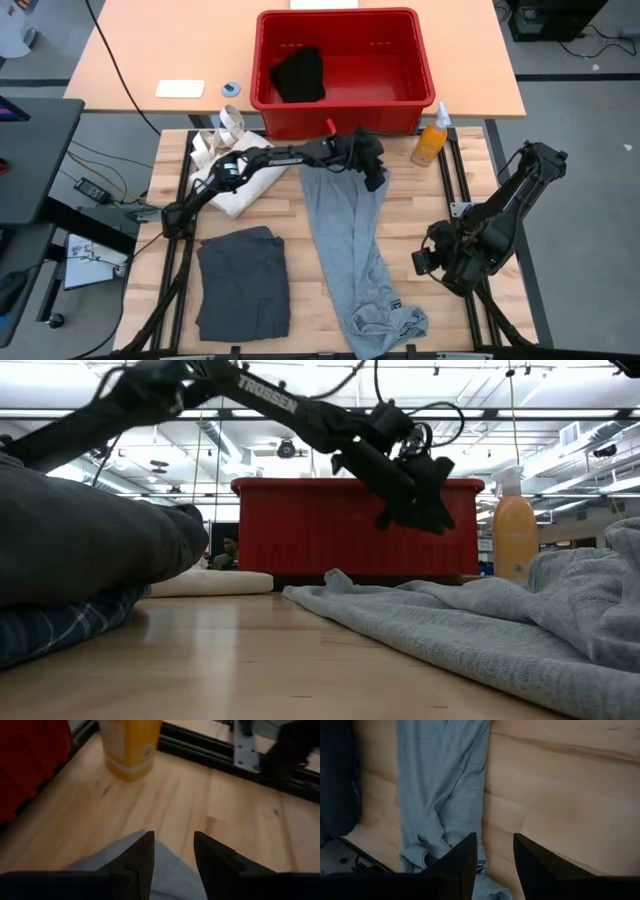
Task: Fold Laundry from Bin
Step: Fold the light gray t-shirt
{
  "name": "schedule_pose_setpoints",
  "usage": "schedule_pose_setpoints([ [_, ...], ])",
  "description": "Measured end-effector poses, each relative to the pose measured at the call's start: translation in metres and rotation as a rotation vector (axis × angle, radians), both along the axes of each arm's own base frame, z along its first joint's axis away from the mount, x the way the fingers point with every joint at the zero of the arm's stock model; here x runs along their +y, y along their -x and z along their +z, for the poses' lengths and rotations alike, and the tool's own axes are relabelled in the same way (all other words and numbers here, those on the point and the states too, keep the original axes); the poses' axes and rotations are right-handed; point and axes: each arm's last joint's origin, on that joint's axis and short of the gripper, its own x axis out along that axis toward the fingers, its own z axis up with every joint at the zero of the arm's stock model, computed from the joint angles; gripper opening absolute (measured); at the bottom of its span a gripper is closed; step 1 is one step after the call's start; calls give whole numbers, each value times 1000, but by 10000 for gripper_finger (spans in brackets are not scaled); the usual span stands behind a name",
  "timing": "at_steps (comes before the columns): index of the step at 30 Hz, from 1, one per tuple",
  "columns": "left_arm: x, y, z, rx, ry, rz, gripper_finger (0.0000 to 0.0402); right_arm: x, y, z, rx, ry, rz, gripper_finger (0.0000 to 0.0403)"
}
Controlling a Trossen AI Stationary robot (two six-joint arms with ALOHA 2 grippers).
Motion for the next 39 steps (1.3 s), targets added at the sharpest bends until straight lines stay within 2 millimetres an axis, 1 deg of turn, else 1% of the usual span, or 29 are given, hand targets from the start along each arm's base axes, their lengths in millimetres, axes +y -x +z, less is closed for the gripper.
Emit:
schedule_pose_setpoints([
  [3, 3, -10, -3, -25, -6, 1, 160, -4, 1, 2, -1, -1, -11, 134],
  [7, 0, -24, -8, -57, -17, 1, 203, -10, 2, 3, 16, 27, -20, 134],
  [11, -2, -35, -27, -50, -23, 14, 238, -14, 5, 4, 23, 52, -20, 134],
  [13, -1, -37, -38, -38, -37, 34, 243, -16, 7, 6, 14, 60, -17, 134],
  [16, 2, -38, -55, 6, -84, 78, 238, -20, 10, 10, -11, 61, -4, 134],
  [19, 4, -38, -69, 55, -112, 118, 224, -24, 13, 15, -38, 56, 12, 134],
  [22, 5, -39, -74, 52, -117, 123, 207, -29, 17, 20, -59, 46, 34, 134],
  [28, 3, -38, -93, 117, -118, 93, 168, -35, 23, 25, -82, 37, 69, 134],
  [31, 3, -38, -97, 125, -86, 88, 119, -37, 25, 27, -86, 41, 91, 134],
  [34, 7, -37, -98, 103, -36, 118, 38, -39, 27, 28, -86, 44, 102, 134],
  [35, 9, -38, -97, 78, -8, 135, 20, -39, 27, 28, -86, 45, 107, 134],
  [37, 14, -40, -94, 5, 70, 177, 13, -39, 28, 28, -84, 51, 120, 134],
  [39, 19, -45, -84, -131, 120, 184, 11, -41, 29, 29, -80, 52, 125, 134],
])
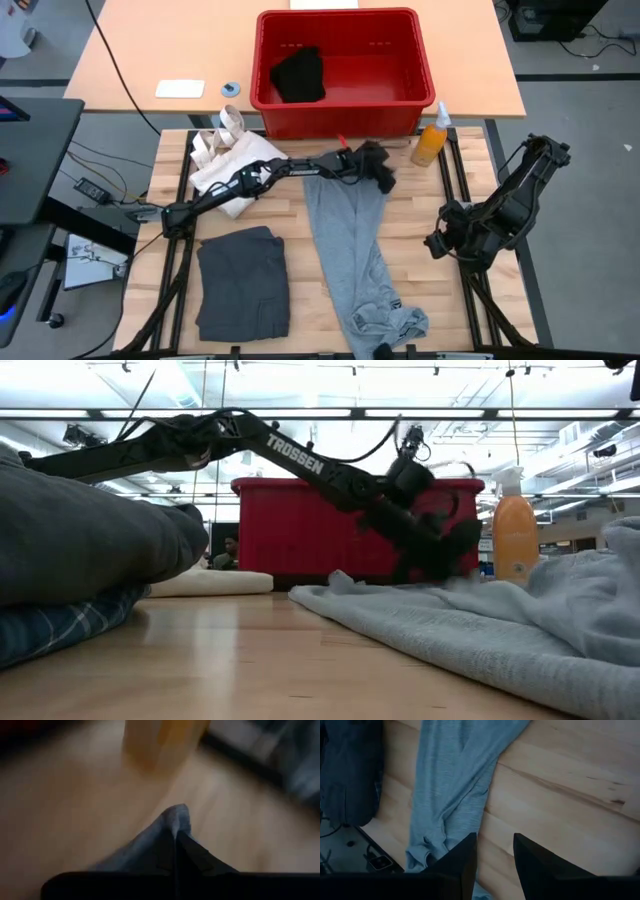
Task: Fold Laundry from Bin
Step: Fold the light gray t-shirt
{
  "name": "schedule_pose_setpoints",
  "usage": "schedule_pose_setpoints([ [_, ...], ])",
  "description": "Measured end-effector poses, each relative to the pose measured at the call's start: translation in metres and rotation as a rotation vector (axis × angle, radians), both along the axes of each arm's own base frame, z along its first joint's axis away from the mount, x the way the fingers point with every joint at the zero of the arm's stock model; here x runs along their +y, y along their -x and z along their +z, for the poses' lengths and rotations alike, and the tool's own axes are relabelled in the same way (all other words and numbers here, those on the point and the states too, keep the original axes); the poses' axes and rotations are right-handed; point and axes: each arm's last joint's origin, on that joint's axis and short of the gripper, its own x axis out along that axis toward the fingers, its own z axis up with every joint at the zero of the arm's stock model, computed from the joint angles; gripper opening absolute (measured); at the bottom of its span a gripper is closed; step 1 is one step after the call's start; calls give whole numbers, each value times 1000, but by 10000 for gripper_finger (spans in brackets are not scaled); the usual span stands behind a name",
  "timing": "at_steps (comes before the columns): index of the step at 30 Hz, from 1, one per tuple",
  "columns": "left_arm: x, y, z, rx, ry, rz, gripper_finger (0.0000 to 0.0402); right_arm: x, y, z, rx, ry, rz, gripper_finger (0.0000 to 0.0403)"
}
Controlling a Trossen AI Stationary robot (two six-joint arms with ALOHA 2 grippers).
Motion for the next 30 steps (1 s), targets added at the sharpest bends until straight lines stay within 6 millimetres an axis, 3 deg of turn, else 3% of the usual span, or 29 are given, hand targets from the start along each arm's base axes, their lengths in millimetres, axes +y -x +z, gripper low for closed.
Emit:
schedule_pose_setpoints([
  [6, 10, -5, 63, -492, 54, -4, 5, -3, 8, 3, -2, 2, 31, 134],
  [9, 13, -1, 80, -544, 63, 3, 5, -5, 13, 4, -6, 0, 48, 134],
  [12, 16, 4, 89, -464, 32, 8, 4, -7, 18, 5, 0, 6, 64, 134],
  [19, 20, 8, 70, -264, 83, 43, 11, -12, 25, 3, 87, 28, 89, 134],
  [30, 31, 18, 57, -69, -27, 37, 15, -13, 25, 3, 84, 53, 131, 134],
])
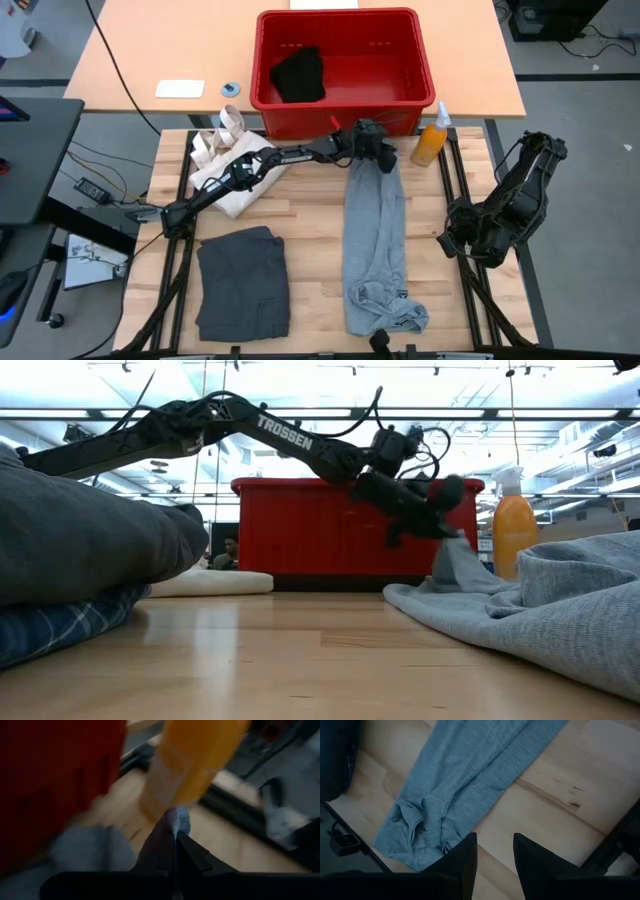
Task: Fold Laundry from Bin
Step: Fold the light gray t-shirt
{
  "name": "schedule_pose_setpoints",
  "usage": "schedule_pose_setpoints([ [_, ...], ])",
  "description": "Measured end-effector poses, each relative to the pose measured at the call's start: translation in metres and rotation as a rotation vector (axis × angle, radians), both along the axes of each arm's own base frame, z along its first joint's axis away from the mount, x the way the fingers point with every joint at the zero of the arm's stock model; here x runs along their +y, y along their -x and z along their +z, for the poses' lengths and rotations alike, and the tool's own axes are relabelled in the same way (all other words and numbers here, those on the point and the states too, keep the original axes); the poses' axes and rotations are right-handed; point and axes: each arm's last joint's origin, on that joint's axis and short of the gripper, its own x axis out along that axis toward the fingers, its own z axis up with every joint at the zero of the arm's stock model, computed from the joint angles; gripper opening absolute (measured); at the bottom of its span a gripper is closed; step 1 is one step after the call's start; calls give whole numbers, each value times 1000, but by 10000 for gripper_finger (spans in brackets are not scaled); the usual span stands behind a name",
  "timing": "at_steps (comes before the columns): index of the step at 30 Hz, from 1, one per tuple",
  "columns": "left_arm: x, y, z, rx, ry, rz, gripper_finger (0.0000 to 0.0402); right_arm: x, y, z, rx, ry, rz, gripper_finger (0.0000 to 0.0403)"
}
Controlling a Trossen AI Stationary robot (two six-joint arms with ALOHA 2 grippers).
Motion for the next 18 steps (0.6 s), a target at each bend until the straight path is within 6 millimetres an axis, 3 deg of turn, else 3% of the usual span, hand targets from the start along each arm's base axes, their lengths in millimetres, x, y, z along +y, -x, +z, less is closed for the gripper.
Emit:
schedule_pose_setpoints([
  [8, 13, 10, -10, 138, -37, 81, 15, 1, 0, 0, -5, -9, -7, 134],
  [18, 14, 17, -19, 260, -63, 160, 16, 0, -1, 0, -15, -8, -25, 134],
])
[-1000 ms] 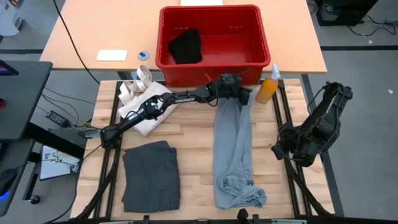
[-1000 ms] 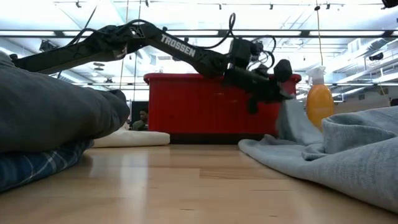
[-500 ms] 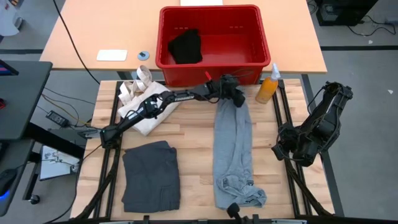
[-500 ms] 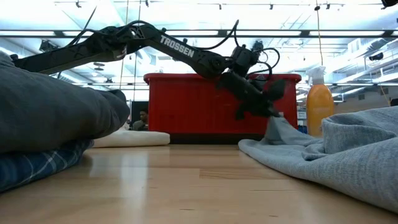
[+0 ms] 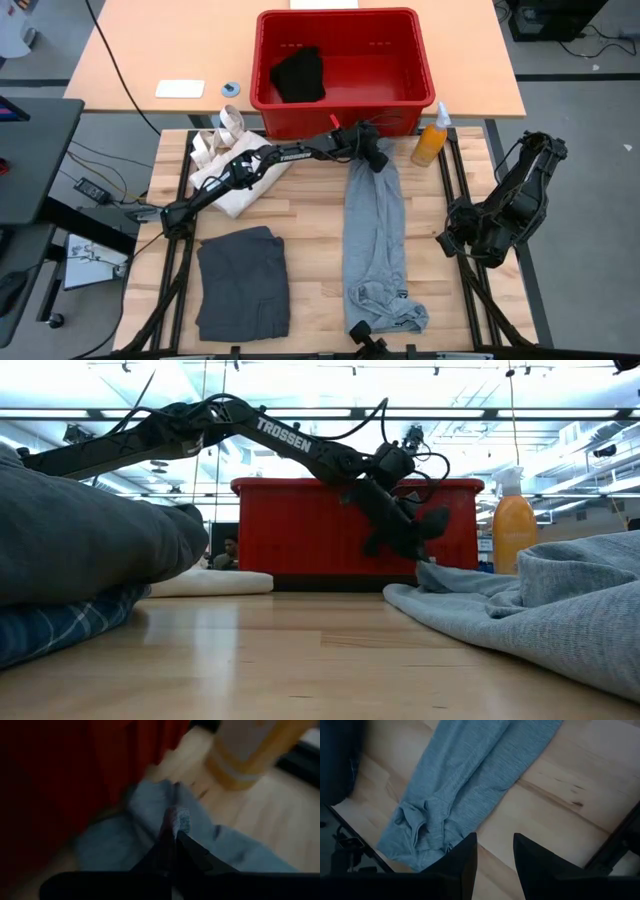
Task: Fold Laundry from Bin
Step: Fold the light gray t-shirt
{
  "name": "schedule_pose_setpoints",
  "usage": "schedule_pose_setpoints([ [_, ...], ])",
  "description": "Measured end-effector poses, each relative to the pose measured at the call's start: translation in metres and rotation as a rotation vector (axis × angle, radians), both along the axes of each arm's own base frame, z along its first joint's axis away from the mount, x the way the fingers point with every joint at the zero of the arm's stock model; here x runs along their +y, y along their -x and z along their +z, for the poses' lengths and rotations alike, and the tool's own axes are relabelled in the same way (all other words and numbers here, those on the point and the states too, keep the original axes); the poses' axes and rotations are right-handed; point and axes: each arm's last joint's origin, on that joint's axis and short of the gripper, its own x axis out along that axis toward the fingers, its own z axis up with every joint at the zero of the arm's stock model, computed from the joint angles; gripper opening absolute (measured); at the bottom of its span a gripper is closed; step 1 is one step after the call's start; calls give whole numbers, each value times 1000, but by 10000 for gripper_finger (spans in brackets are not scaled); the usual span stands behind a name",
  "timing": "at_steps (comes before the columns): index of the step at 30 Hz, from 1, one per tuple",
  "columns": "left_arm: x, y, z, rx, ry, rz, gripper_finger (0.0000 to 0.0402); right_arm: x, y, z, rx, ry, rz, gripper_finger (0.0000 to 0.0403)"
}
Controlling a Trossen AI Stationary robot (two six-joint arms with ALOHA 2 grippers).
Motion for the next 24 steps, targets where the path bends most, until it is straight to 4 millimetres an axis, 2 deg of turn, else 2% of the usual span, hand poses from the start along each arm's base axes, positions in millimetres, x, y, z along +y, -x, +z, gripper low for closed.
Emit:
schedule_pose_setpoints([
  [4, 0, 5, -5, 61, 17, 80, 16, 0, 0, 0, -9, 3, -13, 134],
  [12, -3, 11, -9, 140, 62, 102, 16, 0, 0, 0, -7, 4, -13, 134],
  [16, -4, 16, 0, 169, 82, 111, 20, -1, 0, 0, -6, 8, -13, 134],
  [20, -7, 17, 11, 184, 45, 70, 55, -1, 0, 0, -25, 19, -30, 134],
  [24, -9, 20, 26, 192, 0, 28, 115, -2, -1, 0, -42, 31, -38, 134],
])
